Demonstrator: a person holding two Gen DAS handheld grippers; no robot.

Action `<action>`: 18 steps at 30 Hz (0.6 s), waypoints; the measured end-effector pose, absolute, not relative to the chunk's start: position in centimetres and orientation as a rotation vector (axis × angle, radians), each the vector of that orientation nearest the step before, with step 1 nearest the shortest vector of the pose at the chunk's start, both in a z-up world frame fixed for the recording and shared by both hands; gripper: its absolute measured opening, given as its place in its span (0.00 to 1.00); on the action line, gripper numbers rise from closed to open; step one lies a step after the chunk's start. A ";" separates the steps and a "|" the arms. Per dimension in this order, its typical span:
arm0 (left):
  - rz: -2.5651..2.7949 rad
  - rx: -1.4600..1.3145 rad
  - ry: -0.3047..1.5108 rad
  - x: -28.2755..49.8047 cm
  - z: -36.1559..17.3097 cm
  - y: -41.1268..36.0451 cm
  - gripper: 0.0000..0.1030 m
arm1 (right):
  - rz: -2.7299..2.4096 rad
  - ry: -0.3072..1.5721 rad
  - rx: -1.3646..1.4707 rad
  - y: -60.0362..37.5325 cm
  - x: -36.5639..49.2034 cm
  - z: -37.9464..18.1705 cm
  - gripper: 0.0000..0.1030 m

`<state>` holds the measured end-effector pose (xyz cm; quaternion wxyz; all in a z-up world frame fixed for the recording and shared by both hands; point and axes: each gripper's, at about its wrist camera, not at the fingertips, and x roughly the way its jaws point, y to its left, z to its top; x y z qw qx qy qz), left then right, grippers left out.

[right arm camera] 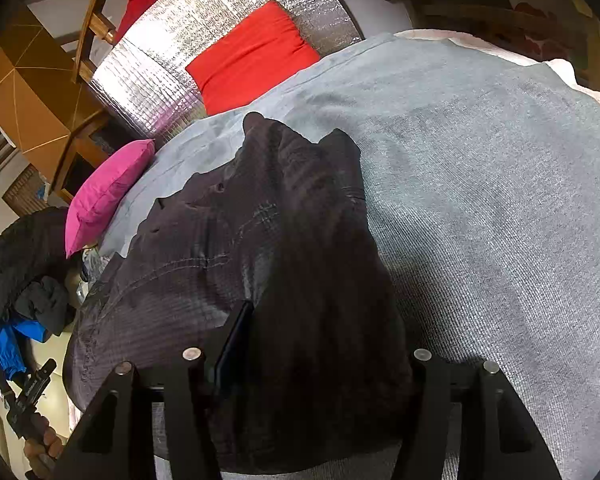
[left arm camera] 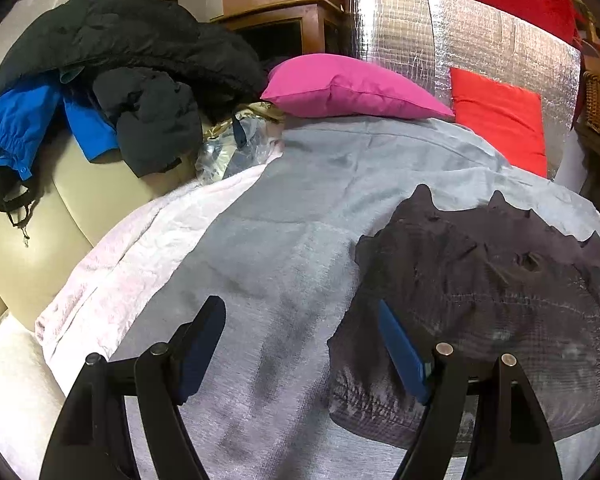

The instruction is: Fold large clothes

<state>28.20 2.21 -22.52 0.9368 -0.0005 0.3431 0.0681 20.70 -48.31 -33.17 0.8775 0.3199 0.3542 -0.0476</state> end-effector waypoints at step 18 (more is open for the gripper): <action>0.112 0.004 0.703 28.7 -22.3 1.8 0.78 | -0.102 0.662 0.580 -46.9 21.8 -28.6 0.47</action>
